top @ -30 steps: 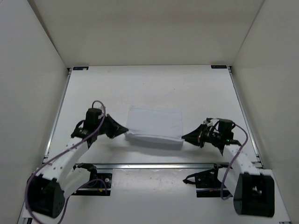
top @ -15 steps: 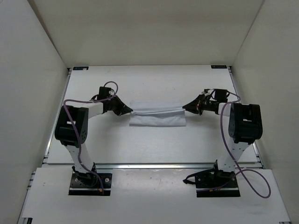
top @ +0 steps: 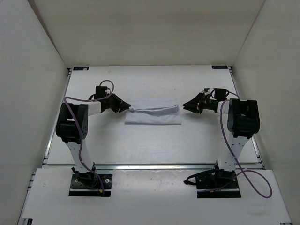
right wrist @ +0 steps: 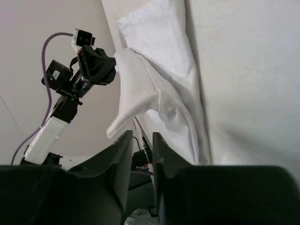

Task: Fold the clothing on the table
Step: Fold the skirt

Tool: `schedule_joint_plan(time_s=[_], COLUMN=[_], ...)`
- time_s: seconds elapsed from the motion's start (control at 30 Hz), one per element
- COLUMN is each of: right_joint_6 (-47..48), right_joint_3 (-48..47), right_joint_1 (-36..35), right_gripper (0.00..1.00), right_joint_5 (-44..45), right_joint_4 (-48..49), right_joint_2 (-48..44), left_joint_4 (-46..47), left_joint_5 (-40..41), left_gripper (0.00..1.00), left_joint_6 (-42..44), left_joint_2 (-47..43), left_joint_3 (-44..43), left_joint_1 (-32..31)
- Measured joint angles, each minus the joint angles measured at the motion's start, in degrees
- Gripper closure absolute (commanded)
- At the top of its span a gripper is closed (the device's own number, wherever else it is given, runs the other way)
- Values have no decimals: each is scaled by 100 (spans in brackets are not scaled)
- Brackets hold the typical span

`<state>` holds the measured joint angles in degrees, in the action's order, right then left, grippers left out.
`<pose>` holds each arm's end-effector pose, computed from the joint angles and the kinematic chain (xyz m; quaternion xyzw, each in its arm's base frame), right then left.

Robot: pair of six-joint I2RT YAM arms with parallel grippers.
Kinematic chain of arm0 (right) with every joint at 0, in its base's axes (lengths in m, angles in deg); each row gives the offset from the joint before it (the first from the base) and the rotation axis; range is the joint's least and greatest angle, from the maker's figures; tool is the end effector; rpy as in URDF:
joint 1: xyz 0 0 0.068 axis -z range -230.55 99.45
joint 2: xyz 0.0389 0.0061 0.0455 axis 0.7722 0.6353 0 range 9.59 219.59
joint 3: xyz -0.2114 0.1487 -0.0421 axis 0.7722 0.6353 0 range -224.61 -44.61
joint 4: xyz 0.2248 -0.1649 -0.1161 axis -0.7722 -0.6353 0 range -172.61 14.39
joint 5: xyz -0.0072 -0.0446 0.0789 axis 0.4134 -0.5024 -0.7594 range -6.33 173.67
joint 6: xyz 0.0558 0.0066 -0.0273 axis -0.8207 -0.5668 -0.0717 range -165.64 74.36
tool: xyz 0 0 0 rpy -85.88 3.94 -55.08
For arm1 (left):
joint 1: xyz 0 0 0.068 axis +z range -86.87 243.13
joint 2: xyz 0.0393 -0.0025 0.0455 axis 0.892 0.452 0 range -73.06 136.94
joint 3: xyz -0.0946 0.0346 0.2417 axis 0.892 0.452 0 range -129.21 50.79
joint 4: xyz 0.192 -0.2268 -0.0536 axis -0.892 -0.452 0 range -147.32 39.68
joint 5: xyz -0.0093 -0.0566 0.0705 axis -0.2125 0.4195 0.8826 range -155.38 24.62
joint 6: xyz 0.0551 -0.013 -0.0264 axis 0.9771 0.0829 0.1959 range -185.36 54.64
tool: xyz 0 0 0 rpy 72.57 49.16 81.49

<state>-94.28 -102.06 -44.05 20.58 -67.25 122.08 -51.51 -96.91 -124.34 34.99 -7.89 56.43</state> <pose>0.3986 -0.0027 0.0758 0.1955 0.7915 0.5668 0.1187 0.3983 -0.0718 0.0858 -0.3169 0.8536 -0.3910 0.1341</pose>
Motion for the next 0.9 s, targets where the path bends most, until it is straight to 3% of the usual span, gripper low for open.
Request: schedule_joint_plan(time_s=[0.03,0.13,0.3,0.37,0.5,0.67,0.9], right_joint_6=[-70,-485,-542,-170,855,1952,2577], right_joint_3=[-31,-116,-831,-1145,-1478,-1532,-1816], right_joint_1=[7,52,146,155,66,-293,-1040], right_gripper=[74,76,70,64,59,56,50], right_joint_5=[-24,-90,-90,28,505,1397,2391], right_joint_4=[114,726,809,396,-728,-2170,-3252], right_joint_2=[72,205,417,422,422,433,450], left_joint_4=[81,417,2090,2640,3051,2212,-376], left_joint_5=[-4,-85,-424,-544,-713,-776,260], left_gripper=[66,52,48,49,49,47,50], left_joint_6=[-63,-503,-1969,-2450,-2741,-1965,461], left_joint_2=[46,354,986,1108,1023,595,367], left_joint_3=[-9,-203,-332,-269,-74,-52,-999], left_joint_1=[50,166,286,308,361,483,223])
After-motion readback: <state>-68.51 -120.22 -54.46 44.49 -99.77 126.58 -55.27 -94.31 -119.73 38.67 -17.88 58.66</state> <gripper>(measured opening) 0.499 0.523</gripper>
